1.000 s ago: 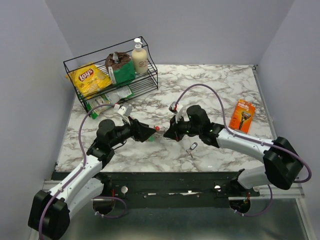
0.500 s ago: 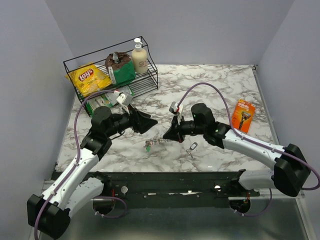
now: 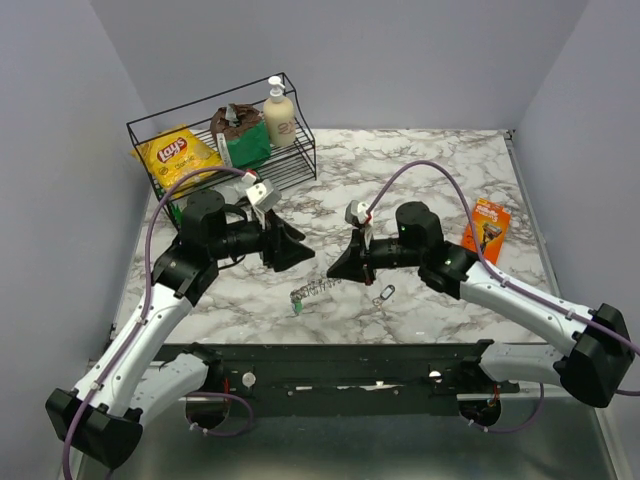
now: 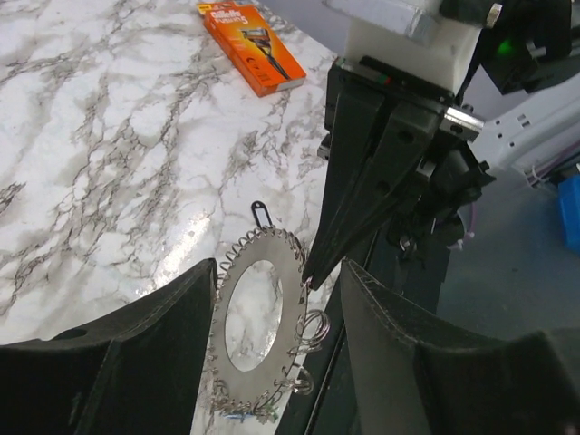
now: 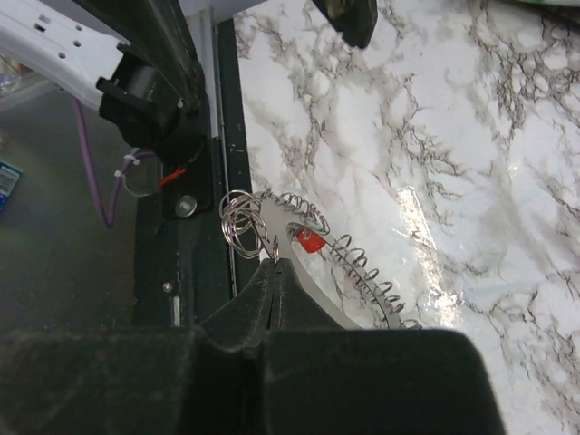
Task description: Put the keys on the keyring
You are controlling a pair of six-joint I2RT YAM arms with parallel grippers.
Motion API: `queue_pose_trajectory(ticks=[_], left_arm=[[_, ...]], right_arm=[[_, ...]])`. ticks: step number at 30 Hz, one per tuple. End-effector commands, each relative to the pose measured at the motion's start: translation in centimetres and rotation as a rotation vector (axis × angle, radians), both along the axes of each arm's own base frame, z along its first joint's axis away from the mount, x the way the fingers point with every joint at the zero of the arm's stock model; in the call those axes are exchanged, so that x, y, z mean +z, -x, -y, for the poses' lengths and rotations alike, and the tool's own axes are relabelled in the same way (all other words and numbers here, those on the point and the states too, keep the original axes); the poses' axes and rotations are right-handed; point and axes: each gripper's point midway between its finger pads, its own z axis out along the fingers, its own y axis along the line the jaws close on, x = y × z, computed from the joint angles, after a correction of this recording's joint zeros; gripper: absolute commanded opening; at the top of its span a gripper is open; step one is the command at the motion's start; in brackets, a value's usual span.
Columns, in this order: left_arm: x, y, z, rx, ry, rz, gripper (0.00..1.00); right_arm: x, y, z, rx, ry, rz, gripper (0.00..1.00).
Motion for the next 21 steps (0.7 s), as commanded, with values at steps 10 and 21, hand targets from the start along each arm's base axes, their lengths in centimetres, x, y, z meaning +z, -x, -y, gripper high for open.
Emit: queue_pose_trajectory(ticks=[10, 21], left_arm=[[-2.5, 1.6, 1.9, -0.128, -0.075, -0.071, 0.52], [-0.5, 2.4, 2.2, -0.153, 0.002, -0.007, 0.50]], right_arm=[[7.7, 0.0, -0.2, -0.040, -0.210, 0.092, 0.01], [8.1, -0.5, 0.0, -0.089, -0.241, 0.096, 0.01]])
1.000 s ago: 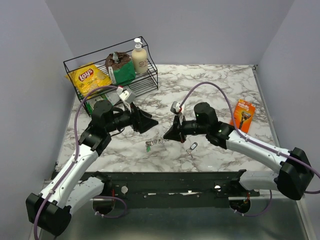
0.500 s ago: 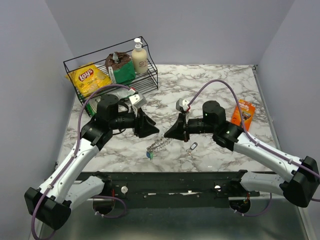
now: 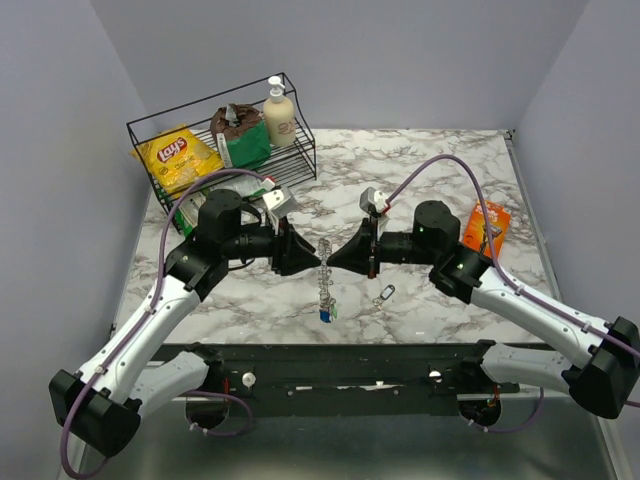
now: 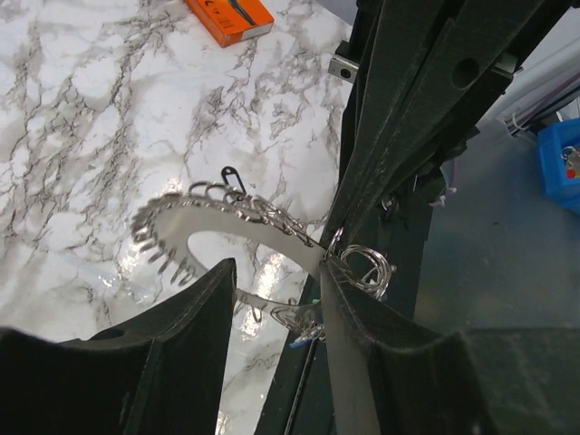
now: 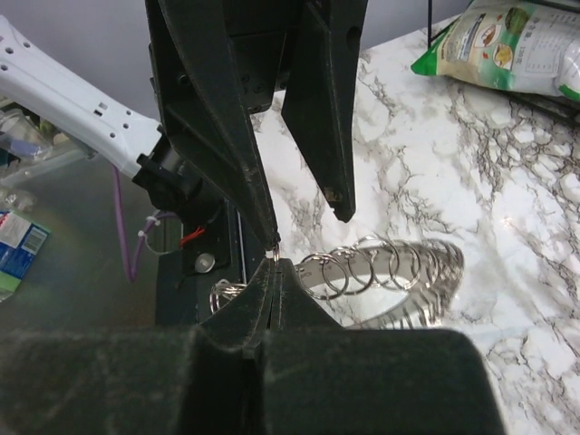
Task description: Put the keys on the keyring
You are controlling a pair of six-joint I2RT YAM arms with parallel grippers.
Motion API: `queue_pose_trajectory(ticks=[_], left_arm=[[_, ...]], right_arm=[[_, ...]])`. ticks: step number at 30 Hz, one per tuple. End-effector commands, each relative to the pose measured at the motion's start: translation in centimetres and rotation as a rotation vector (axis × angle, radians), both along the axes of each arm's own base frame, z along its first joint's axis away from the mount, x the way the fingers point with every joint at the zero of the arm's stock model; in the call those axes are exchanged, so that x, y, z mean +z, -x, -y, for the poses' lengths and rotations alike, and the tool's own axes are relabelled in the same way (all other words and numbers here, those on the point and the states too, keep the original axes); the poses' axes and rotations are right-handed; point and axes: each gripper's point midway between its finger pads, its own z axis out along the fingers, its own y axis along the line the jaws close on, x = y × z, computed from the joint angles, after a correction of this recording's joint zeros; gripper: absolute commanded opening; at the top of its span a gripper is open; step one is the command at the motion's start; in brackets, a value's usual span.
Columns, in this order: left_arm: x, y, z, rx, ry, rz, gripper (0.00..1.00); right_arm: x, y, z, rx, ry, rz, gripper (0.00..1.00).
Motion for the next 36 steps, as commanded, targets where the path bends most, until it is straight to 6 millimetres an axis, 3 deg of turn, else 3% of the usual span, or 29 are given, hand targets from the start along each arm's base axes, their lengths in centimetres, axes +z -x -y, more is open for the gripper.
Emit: queue_pose_trajectory(ticks=[1, 17, 26, 36], left_arm=[[2.2, 1.0, 0.4, -0.033, 0.074, 0.060, 0.50], [4.9, 1.8, -0.2, 0.032, 0.222, 0.128, 0.51], [6.0, 2.9, 0.6, -0.055, 0.327, 0.125, 0.61], [5.6, 2.3, 1.0, -0.052, 0.335, 0.105, 0.56]], right_arm=[[2.8, -0.5, 0.0, -0.048, -0.094, 0.071, 0.01], [4.0, 0.3, 0.6, -0.044, -0.161, 0.085, 0.01], [4.7, 0.9, 0.9, -0.029, -0.183, 0.090, 0.01], [5.0, 1.6, 1.3, -0.016, -0.200, 0.095, 0.01]])
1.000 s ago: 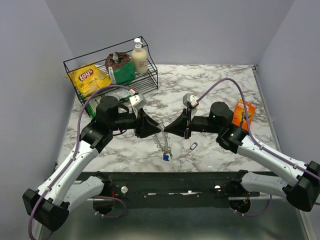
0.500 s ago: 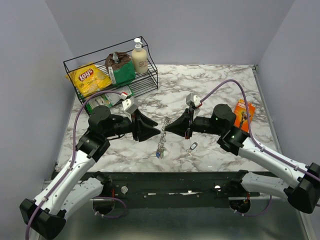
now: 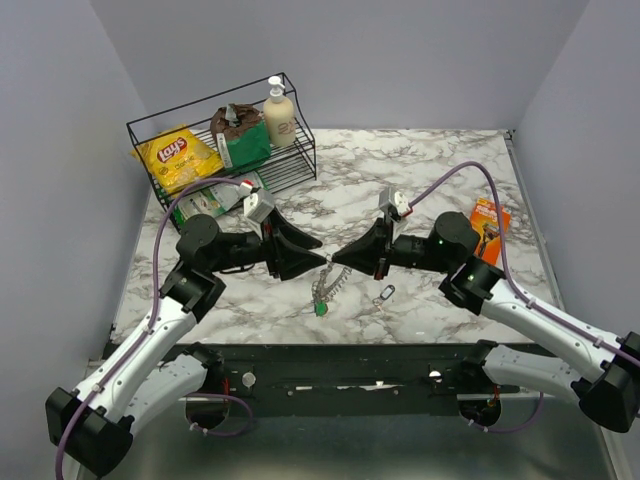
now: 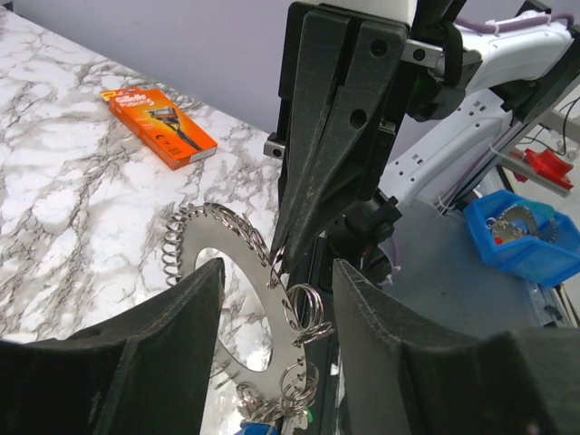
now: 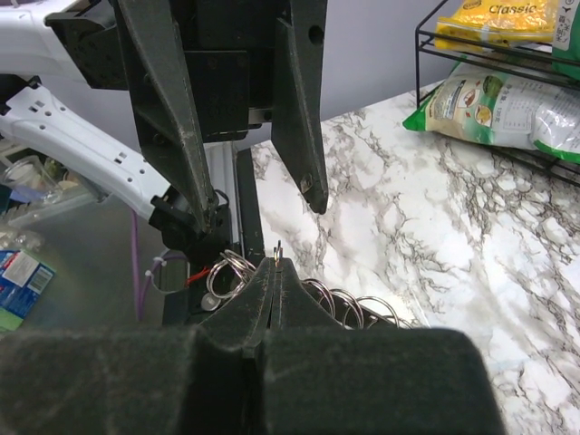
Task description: Put the keys on the keyring
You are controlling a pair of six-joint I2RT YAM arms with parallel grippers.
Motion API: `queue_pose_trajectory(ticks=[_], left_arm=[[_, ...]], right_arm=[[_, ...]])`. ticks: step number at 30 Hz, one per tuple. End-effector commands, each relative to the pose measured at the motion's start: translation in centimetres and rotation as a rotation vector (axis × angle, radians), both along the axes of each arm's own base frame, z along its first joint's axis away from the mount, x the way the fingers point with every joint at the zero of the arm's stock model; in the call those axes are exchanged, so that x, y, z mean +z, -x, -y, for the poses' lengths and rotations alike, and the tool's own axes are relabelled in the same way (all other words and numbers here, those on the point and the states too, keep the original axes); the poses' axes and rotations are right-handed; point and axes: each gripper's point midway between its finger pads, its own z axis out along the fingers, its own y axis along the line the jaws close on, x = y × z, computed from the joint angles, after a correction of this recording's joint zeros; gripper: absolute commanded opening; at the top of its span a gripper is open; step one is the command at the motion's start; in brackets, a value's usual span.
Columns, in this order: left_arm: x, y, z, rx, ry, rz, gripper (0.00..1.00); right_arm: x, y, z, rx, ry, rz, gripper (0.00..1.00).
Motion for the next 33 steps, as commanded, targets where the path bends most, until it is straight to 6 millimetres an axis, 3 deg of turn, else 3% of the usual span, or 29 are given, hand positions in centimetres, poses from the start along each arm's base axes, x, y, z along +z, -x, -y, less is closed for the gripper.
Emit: queue_pose_trajectory(ticks=[1, 6, 13, 33], left_arm=[[0.0, 0.3, 0.3, -0.029, 0.016, 0.005, 0.55], [0.2, 0.2, 0.5, -0.045, 0.029, 0.004, 0.49], [-0.8, -0.2, 0.7, -0.045, 0.004, -0.029, 0.48], [-1.0, 0.3, 1.3, -0.078, 0.008, -0.032, 0.42]], right_arm=[[2.3, 1.0, 0.4, 0.026, -0.070, 0.059, 0.01], [2.5, 1.1, 0.5, 0.023, -0.073, 0.064, 0.01], [2.5, 1.0, 0.5, 0.014, -0.075, 0.063, 0.01], [2.8, 0.8, 0.8, -0.009, -0.083, 0.069, 0.01]])
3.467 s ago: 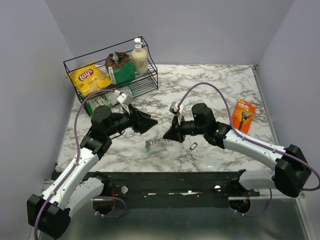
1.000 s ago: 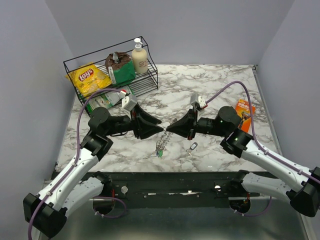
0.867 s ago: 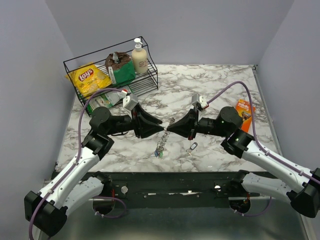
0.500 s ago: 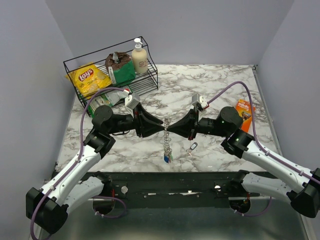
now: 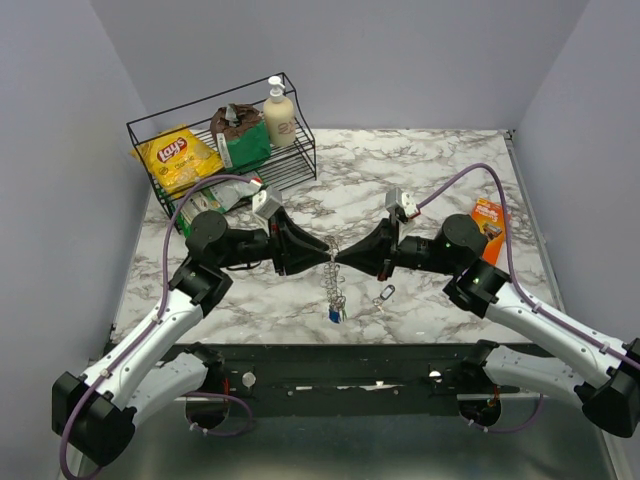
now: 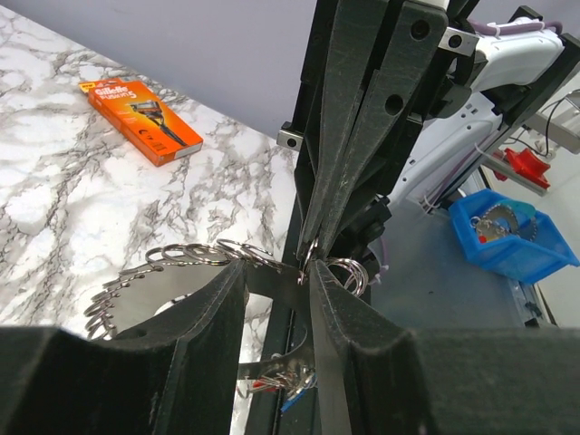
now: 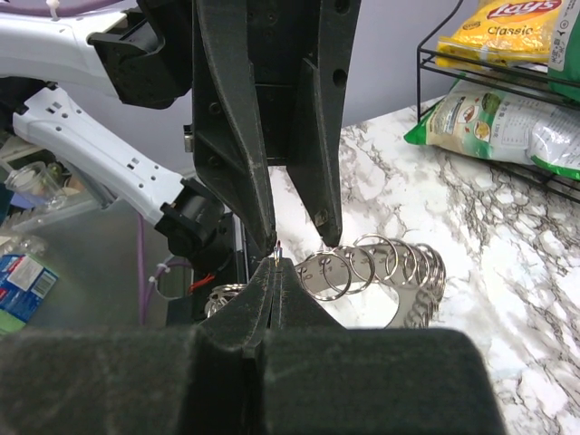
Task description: Put the keys on the keyring
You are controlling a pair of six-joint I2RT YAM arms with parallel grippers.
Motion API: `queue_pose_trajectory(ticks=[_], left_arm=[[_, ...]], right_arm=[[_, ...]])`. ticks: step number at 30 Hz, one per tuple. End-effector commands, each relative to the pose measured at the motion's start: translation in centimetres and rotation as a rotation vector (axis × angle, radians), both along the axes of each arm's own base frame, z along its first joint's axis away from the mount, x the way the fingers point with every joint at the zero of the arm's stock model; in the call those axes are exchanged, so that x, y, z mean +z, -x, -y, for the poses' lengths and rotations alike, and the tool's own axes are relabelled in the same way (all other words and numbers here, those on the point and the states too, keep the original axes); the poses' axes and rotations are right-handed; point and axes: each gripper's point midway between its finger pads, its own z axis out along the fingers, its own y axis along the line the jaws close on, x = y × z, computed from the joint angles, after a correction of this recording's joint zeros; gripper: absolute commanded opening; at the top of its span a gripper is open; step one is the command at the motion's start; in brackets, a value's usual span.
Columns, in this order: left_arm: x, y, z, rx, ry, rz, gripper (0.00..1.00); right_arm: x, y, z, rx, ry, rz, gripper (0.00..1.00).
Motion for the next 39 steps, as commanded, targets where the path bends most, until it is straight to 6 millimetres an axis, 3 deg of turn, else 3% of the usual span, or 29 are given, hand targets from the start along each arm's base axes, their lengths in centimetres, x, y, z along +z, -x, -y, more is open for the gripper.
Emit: queue_pose_trajectory(ticks=[1, 14, 17, 24, 39], left_arm=[[-0.3, 0.8, 0.3, -0.047, 0.001, 0.003, 0.42], [-0.5, 1.5, 0.8, -0.080, -0.010, 0.001, 0.37], [-0.5, 1.6, 0.7, -0.077, -0.013, 0.009, 0.32], [0.1, 1.8, 0.7, -0.082, -0.002, 0.021, 0.00], [0.7, 2.0, 0.5, -0.060, 0.011, 0.047, 0.00]], right_arm=[[1.7, 0.2, 0.3, -0.011, -0.054, 0.050, 0.01], [1.8, 0.2, 0.3, -0.016, -0.060, 0.049, 0.01], [1.8, 0.2, 0.4, -0.019, -0.060, 0.048, 0.01], [1.9, 0.3, 0.5, -0.019, -0.063, 0.049, 0.01], [1.8, 0.2, 0.5, -0.021, -0.057, 0.040, 0.03]])
